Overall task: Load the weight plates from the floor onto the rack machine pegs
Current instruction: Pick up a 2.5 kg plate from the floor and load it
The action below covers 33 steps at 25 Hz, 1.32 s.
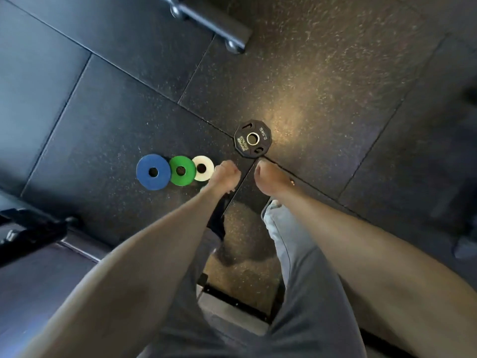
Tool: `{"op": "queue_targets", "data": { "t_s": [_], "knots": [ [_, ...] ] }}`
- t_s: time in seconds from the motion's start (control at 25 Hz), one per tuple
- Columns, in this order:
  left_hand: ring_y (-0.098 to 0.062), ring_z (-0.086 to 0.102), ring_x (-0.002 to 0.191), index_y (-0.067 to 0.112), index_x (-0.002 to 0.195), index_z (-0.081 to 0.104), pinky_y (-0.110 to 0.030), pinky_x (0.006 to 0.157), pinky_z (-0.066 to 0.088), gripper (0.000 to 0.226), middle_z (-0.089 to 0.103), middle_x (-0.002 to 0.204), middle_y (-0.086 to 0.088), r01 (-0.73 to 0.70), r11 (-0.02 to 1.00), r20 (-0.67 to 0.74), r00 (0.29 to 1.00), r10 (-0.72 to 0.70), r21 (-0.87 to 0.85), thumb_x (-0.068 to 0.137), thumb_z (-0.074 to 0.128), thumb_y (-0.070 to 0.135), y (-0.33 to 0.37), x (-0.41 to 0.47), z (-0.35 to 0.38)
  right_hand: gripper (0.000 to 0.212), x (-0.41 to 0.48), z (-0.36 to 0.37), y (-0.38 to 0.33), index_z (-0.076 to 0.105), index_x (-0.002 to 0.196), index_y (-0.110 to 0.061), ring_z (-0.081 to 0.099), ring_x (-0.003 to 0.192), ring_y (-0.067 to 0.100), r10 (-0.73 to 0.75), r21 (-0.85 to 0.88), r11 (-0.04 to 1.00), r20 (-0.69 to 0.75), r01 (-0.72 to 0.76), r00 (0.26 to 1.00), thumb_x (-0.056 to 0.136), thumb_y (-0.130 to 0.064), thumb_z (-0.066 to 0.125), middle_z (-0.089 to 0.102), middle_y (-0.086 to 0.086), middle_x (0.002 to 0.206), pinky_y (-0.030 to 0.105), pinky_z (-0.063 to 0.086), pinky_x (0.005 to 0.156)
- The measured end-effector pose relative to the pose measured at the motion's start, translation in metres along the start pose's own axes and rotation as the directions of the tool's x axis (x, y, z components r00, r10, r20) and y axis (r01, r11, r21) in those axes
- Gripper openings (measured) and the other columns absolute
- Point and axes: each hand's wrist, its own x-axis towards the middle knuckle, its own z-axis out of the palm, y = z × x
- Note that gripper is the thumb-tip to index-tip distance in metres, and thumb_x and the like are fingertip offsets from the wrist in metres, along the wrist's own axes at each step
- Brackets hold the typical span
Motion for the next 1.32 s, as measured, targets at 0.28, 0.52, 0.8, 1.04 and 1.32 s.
{"op": "queue_targets", "data": {
  "t_s": [0.28,0.52,0.8,1.04,1.32],
  "knots": [
    [-0.038,0.067,0.100,0.012,0.120,0.044,-0.049,0.087,0.057,0.034,0.061,0.117,-0.021,0.245,0.960,0.023,0.969,-0.244,-0.139,0.087,0.041,0.022,-0.023,0.210,0.076,0.023,0.189,0.046,0.089,0.048,0.119,-0.008,0.060,0.105,0.042,0.143,0.011,0.990,0.020,-0.143,0.990,0.099,-0.018,0.041,0.063,0.022,0.113,0.041,0.047,0.079],
    [-0.039,0.041,0.131,0.007,0.148,0.020,-0.047,0.104,0.037,0.060,0.035,0.145,-0.023,0.217,0.975,-0.161,0.962,-0.220,-0.036,0.094,0.044,0.019,-0.026,0.365,0.131,0.054,0.338,0.099,0.148,0.025,0.144,-0.009,0.067,0.099,0.039,0.459,0.329,0.820,0.112,-0.469,0.881,0.098,-0.020,0.051,0.057,0.023,0.129,0.045,0.059,0.077],
    [-0.034,0.044,0.122,0.008,0.144,0.029,-0.040,0.082,0.043,0.053,0.041,0.137,-0.020,0.003,0.946,-0.388,0.913,0.130,0.325,0.096,0.039,0.027,-0.022,0.471,0.144,0.046,0.405,0.161,0.156,0.020,0.125,-0.016,0.072,0.078,0.039,0.597,0.718,0.366,0.307,-0.592,0.741,0.096,-0.009,0.055,0.056,0.024,0.115,0.050,0.062,0.064],
    [-0.033,0.059,0.105,0.012,0.142,0.032,-0.037,0.070,0.037,0.053,0.055,0.121,-0.019,-0.067,0.815,-0.284,0.918,0.277,0.576,0.101,0.043,0.045,-0.017,0.493,0.129,0.040,0.410,0.180,0.151,0.019,0.118,-0.016,0.072,0.074,0.037,0.653,0.682,0.508,0.095,-0.527,0.752,0.096,-0.006,0.051,0.046,0.009,0.104,0.038,0.061,0.052],
    [-0.034,0.064,0.100,0.005,0.127,0.046,-0.036,0.070,0.043,0.030,0.066,0.109,-0.019,-0.122,0.890,-0.298,0.915,0.273,0.440,0.103,0.049,0.022,-0.043,0.419,0.108,0.046,0.343,0.156,0.142,0.029,0.127,-0.008,0.062,0.090,0.031,0.500,0.388,0.836,-0.250,-0.388,0.829,0.093,-0.013,0.059,0.059,0.011,0.095,0.040,0.054,0.078]
  ]
}}
